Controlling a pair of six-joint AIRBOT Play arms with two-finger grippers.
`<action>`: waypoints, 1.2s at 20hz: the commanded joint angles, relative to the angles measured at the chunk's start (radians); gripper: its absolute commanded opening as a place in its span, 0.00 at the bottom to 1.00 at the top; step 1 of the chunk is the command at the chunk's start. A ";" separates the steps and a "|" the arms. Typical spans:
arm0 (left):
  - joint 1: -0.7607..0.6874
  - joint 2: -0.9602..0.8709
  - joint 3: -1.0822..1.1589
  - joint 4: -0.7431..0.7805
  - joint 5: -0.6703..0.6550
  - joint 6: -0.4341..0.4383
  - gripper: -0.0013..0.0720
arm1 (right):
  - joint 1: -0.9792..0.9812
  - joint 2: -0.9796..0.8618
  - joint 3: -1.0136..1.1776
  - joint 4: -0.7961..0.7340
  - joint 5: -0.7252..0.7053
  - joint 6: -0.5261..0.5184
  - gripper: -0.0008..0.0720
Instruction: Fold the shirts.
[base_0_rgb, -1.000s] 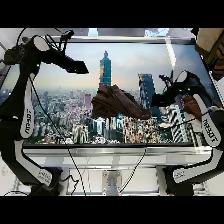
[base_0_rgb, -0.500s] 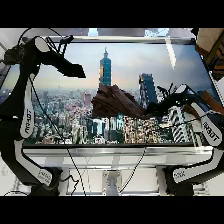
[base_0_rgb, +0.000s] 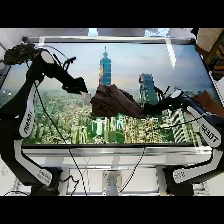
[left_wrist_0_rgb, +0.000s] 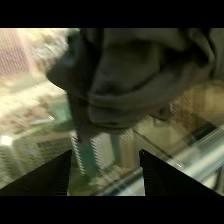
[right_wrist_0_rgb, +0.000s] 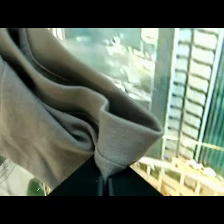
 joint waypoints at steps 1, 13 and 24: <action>0.005 0.005 -0.097 -0.101 -0.059 -0.027 0.67 | 0.022 -0.001 -0.004 0.000 -0.056 -0.020 0.05; 0.007 0.010 -0.215 0.077 -0.109 -0.147 0.66 | 0.027 -0.001 -0.004 -0.007 -0.135 -0.027 0.05; -0.119 -0.004 -0.438 -0.095 0.393 -0.183 0.70 | 0.031 -0.001 -0.004 0.003 -0.138 -0.027 0.05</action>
